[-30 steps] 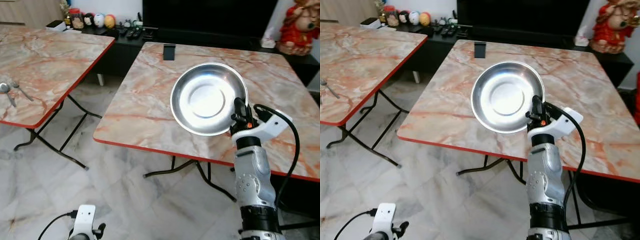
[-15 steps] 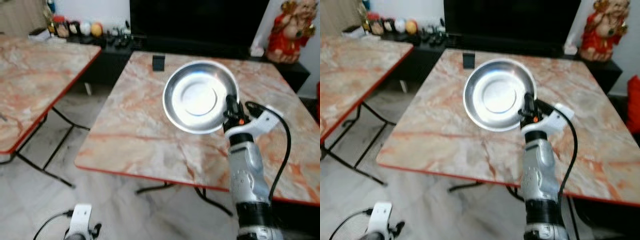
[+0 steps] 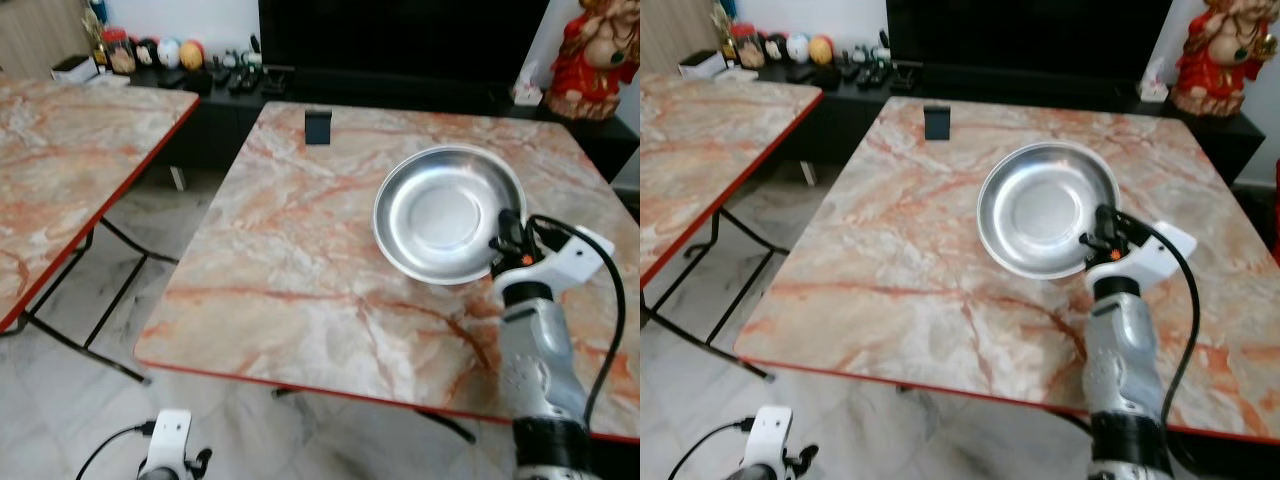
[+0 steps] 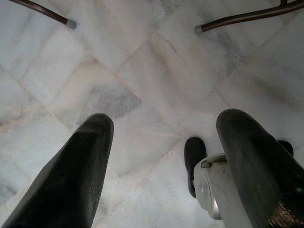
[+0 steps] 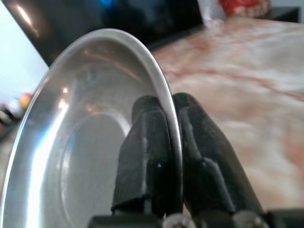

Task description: Setting the table

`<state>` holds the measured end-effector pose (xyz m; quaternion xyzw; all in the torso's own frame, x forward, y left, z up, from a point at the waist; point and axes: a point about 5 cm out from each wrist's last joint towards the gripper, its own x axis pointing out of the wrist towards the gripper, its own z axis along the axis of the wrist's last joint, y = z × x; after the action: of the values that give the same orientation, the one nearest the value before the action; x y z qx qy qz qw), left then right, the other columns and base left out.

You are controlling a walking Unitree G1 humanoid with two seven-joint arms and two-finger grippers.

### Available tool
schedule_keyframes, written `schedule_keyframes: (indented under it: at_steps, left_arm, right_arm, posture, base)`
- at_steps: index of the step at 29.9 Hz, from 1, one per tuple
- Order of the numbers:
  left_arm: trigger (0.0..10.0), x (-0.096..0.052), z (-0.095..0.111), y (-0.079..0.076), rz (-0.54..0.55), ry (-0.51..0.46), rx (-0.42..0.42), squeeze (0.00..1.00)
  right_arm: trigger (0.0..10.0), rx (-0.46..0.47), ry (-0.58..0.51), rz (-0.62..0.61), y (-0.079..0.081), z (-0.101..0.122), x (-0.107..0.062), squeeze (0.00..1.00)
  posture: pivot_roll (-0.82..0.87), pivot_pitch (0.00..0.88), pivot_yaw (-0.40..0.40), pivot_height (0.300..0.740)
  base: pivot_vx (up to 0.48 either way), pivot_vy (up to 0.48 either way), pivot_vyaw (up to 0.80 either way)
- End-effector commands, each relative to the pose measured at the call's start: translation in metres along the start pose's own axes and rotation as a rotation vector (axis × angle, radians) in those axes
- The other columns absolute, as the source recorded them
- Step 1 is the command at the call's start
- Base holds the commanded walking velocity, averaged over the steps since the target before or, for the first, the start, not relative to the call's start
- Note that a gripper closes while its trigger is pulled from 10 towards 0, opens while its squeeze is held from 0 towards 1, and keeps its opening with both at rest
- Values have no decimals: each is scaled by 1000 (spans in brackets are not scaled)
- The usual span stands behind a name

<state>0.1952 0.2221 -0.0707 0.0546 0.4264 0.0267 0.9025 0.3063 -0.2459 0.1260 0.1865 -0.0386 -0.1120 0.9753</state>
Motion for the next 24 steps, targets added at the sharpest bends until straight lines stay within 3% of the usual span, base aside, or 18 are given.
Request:
schedule_keyframes:
  at_steps: [1, 4, 8, 13, 15, 17, 24]
  left_arm:
    - [10000, -1, -6, 1, -10, 28, 9, 0]
    - [10000, -1, -6, 1, -14, 33, 12, 0]
    - [10000, -1, -8, 0, -20, 41, 16, 0]
    - [10000, -2, -10, 0, -21, 51, 16, 0]
    - [10000, -2, -10, 0, -21, 51, 16, 0]
    - [10000, -3, -13, 4, -15, 61, 15, 0]
    - [10000, -4, -16, 6, -12, 68, 13, 0]
  right_arm:
    - [10000, -44, 1, -31, -8, 10, -1, 0]
    - [10000, -84, 38, -64, -26, 10, -9, 0]
    - [10000, -75, 80, -60, -31, 9, -12, 0]
    - [10000, 54, 160, -96, -34, 2, -11, 0]
    - [10000, 54, 160, -96, -34, 2, -11, 0]
    - [10000, 208, 197, -104, -31, -4, -8, 0]
    - [10000, 160, 233, -119, -34, -9, -7, 0]
  posture:
    - [-15, 0, -7, 731]
    - [-23, 0, -3, 731]
    - [-26, 0, -4, 731]
    - [-23, 0, -3, 731]
    - [-23, 0, -3, 731]
    - [-15, 0, -7, 731]
    - [-12, 0, -5, 731]
  base:
    - [0, 0, 0]
    - [0, 0, 0]
    - [0, 0, 0]
    - [0, 0, 0]
    - [0, 0, 0]
    - [0, 0, 0]
    - [0, 0, 0]
